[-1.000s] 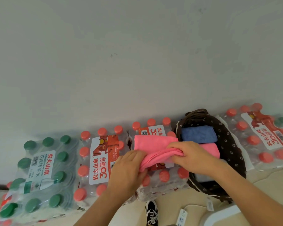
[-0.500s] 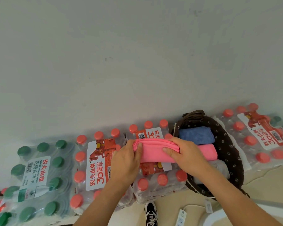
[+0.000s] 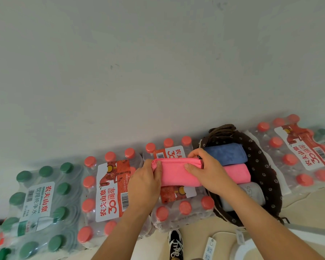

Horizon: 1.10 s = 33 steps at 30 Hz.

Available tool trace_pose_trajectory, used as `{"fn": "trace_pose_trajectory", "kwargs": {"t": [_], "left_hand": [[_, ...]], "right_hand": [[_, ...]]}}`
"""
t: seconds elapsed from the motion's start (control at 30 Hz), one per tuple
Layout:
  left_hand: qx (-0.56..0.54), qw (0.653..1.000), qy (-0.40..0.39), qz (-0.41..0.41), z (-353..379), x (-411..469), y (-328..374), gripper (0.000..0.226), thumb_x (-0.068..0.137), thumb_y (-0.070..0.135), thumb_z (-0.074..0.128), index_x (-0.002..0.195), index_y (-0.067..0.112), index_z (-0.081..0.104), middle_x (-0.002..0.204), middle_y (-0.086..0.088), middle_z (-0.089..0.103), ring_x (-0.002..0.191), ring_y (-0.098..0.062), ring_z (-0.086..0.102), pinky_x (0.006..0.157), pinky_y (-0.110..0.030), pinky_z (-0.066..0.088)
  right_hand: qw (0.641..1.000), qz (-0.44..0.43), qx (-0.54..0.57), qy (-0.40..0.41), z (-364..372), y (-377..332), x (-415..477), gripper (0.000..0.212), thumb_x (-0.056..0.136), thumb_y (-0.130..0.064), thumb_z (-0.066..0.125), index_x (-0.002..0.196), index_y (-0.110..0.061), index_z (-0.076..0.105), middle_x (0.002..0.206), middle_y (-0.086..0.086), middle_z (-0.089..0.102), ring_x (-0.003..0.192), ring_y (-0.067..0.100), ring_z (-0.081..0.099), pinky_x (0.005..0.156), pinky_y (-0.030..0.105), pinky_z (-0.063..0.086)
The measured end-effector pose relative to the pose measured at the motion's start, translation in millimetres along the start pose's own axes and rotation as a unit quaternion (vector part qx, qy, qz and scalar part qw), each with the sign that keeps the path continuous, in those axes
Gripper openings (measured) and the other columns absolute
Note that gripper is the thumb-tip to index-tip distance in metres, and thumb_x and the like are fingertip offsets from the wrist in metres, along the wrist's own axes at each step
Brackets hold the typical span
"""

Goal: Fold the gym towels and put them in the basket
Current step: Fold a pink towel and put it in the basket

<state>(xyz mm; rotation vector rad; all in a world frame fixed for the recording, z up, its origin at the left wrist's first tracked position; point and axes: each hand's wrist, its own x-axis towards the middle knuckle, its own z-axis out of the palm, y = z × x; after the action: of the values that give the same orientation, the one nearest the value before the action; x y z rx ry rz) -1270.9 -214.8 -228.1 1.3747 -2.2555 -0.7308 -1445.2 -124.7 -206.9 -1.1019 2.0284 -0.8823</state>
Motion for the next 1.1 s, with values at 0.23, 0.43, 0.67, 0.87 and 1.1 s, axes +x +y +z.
{"fn": "trace_pose_trajectory", "kwargs": {"t": [0.23,0.43,0.67,0.87,1.1], "left_hand": [[-0.048,0.993,-0.044,-0.094,-13.2,18.0,2.5,0.031,0.086,0.043,0.063,0.109,0.023,0.061,0.089,0.004,0.065,0.082,-0.019,0.062,0.069,-0.030,0.047],[-0.003,0.998,-0.024,-0.065,-13.4,13.3,-0.1,0.030,0.084,0.052,0.061,0.098,0.026,0.065,0.080,0.008,0.065,0.075,-0.016,0.061,0.064,-0.029,0.047],[-0.067,0.994,-0.063,-0.063,-13.5,8.6,-10.2,0.033,0.081,0.049,0.066,0.086,0.019,0.052,0.078,0.004,0.061,0.071,-0.016,0.059,0.061,-0.035,0.050],[-0.250,0.941,-0.203,-0.105,-44.4,13.9,-4.0,0.021,0.075,0.028,0.079,0.093,0.031,0.068,0.087,0.008,0.073,0.082,-0.009,0.068,0.068,-0.021,0.055],[-0.027,0.983,0.021,0.180,-39.9,9.4,0.4,0.045,0.059,0.000,0.079,0.094,0.022,0.063,0.094,0.012,0.057,0.074,-0.004,0.052,0.058,-0.015,0.044]], "right_hand": [[0.995,0.053,-0.074,-0.046,-8.0,-10.8,14.2,0.022,0.081,-0.039,0.068,0.099,-0.027,0.063,0.092,-0.012,0.064,0.082,0.004,0.061,0.074,0.031,0.054],[0.973,0.065,-0.185,-0.119,-23.9,-22.0,19.3,0.034,0.080,-0.050,0.068,0.104,-0.026,0.065,0.100,-0.008,0.065,0.089,0.011,0.062,0.082,0.037,0.054],[0.968,0.044,-0.163,-0.185,-29.8,-16.9,24.6,0.038,0.075,-0.042,0.078,0.091,-0.009,0.068,0.088,0.005,0.068,0.080,0.021,0.064,0.072,0.036,0.051],[0.959,-0.028,-0.142,-0.242,-42.2,-16.4,19.3,0.032,0.070,-0.026,0.080,0.085,-0.027,0.051,0.086,-0.008,0.054,0.071,0.007,0.046,0.065,0.026,0.040],[0.868,-0.342,-0.358,0.033,-35.7,-11.5,20.6,0.048,0.061,-0.002,0.065,0.105,-0.017,0.054,0.100,-0.003,0.051,0.087,0.019,0.044,0.067,0.035,0.043]]}}
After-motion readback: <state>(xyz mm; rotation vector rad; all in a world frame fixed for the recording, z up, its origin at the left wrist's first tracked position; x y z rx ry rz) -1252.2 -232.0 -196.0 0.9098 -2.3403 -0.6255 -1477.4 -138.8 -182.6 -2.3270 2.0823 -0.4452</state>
